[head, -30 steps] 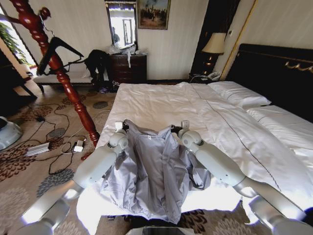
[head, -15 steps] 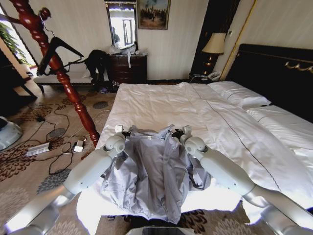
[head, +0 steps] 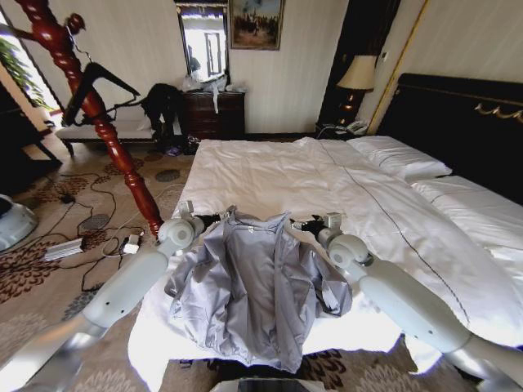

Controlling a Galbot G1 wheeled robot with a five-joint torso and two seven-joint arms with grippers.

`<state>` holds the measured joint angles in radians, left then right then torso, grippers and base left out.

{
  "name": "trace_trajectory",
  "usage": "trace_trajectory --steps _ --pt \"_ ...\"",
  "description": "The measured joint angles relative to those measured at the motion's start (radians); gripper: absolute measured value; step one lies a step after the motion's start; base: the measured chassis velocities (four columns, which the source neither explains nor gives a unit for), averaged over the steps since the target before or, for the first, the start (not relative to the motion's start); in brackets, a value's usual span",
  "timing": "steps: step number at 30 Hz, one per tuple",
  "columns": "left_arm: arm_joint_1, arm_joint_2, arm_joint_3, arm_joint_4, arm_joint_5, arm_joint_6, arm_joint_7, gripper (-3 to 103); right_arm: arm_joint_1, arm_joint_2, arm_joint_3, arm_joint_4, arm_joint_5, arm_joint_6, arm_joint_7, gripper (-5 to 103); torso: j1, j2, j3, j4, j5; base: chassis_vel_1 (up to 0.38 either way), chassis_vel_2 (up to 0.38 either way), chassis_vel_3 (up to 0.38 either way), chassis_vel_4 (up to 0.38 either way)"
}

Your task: Pick up the clothes from the bed and hang them on the clothes hanger.

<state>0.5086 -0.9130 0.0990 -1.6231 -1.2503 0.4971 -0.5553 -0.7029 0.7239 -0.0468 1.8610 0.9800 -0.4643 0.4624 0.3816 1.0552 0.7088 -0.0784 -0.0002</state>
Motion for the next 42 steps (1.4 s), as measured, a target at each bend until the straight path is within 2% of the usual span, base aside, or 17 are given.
trace_trajectory --steps 1,3,5,8,9,10,12,14,15,16,17,19,20,23,28,31,42 --pt "-0.001 0.003 0.009 0.017 0.076 -0.036 0.025 100 -0.002 -0.001 0.001 0.003 -0.001 0.0 0.002 100 0.0 0.0 0.0 0.0 -0.0001 0.0 0.0 0.0 0.0" --pt "0.002 0.009 0.007 0.019 0.096 -0.081 0.06 100 -0.008 -0.004 0.001 0.011 -0.003 0.0 0.004 100 0.001 0.0 0.0 0.0007 0.0002 0.0 0.0 0.0 0.0" --pt "0.028 -0.01 -0.048 -0.031 -0.082 -0.101 0.061 100 -0.014 -0.006 0.002 0.02 -0.008 0.0 0.004 100 0.0 0.0 0.0 0.0013 -0.0001 0.0 0.0 0.0 0.0" --pt "0.039 -0.018 -0.079 -0.046 -0.166 -0.111 0.061 100 -0.016 -0.008 0.002 0.023 -0.008 0.0 0.004 100 0.0 0.0 0.0 0.0 0.0003 0.0 0.0 0.0 0.0" --pt "0.052 -0.005 -0.094 -0.06 -0.214 -0.117 0.115 100 -0.023 -0.015 0.002 0.026 -0.009 0.0 0.005 100 0.0 0.0 0.0 -0.0002 0.0004 0.0 0.0 0.0 0.0" --pt "0.063 0.011 -0.095 -0.072 -0.206 -0.132 0.176 100 -0.029 -0.02 0.004 0.029 -0.009 0.001 0.006 100 0.0 0.0 0.0 0.0 0.0 0.0 0.0 0.0 0.0" --pt "0.067 0.017 -0.095 -0.076 -0.193 -0.136 0.197 100 -0.03 -0.022 0.005 0.03 -0.009 0.001 0.006 100 0.0 0.0 0.0 0.0001 0.0 0.0 0.0 0.0 0.0" --pt "0.08 0.093 -0.059 -0.067 0.079 -0.13 0.325 101 -0.036 -0.028 0.01 0.036 -0.011 0.001 0.007 100 0.0 0.0 0.0 0.0006 0.0005 0.0 0.0 0.0 0.0" --pt "0.088 0.114 -0.052 -0.061 0.111 -0.132 0.332 94 -0.033 -0.026 0.006 0.034 -0.014 0.002 0.007 100 0.0 0.0 0.0 0.0007 0.0002 0.0 0.0 0.0 0.0" --pt "0.105 0.117 -0.07 -0.073 0.033 -0.13 0.32 96 -0.029 -0.022 0.001 0.033 -0.016 0.002 0.007 100 0.0 0.0 0.0 0.0012 -0.0001 0.0 0.0 0.0 0.0" --pt "0.105 0.117 -0.07 -0.073 0.033 -0.13 0.32 96 -0.029 -0.022 0.001 0.033 -0.016 0.002 0.007 100 0.0 0.0 0.0 0.0012 -0.0001 0.0 0.0 0.0 0.0" --pt "0.131 0.088 -0.144 -0.124 -0.207 -0.133 0.296 99 -0.037 -0.021 0.002 0.046 -0.017 0.002 0.013 100 0.0 0.0 0.0 0.0017 -0.0002 0.0 0.0 0.0 0.0" --pt "0.135 0.084 -0.157 -0.139 -0.255 -0.142 0.307 99 -0.046 -0.027 0.006 0.055 -0.017 0.002 0.015 100 0.0 0.0 0.0 0.0008 0.0003 0.0 0.0 0.0 0.0" --pt "0.135 0.089 -0.159 -0.15 -0.276 -0.16 0.327 100 -0.061 -0.039 0.012 0.061 -0.02 0.002 0.015 100 0.0 0.0 0.0 -0.0007 0.0004 0.0 0.0 0.0 0.0" --pt "0.129 0.078 -0.158 -0.187 -0.327 -0.166 0.305 100 -0.095 -0.032 0.03 0.085 -0.028 0.026 0.005 100 0.0 0.0 0.0 0.001 0.0002 0.0 0.0 0.0 0.0" --pt "0.134 0.064 -0.142 -0.196 -0.325 -0.168 0.277 100 -0.111 -0.011 0.023 0.108 -0.043 0.056 -0.027 100 0.0 0.0 0.0 0.0002 0.0001 0.0 0.0 0.0 0.0" --pt "0.196 0.048 -0.143 -0.229 -0.323 -0.168 0.248 100 0.062 0.148 -0.132 0.057 -0.044 0.089 -0.109 100 0.0 0.0 0.0 0.0006 -0.0003 0.0 0.0 0.0 0.0"
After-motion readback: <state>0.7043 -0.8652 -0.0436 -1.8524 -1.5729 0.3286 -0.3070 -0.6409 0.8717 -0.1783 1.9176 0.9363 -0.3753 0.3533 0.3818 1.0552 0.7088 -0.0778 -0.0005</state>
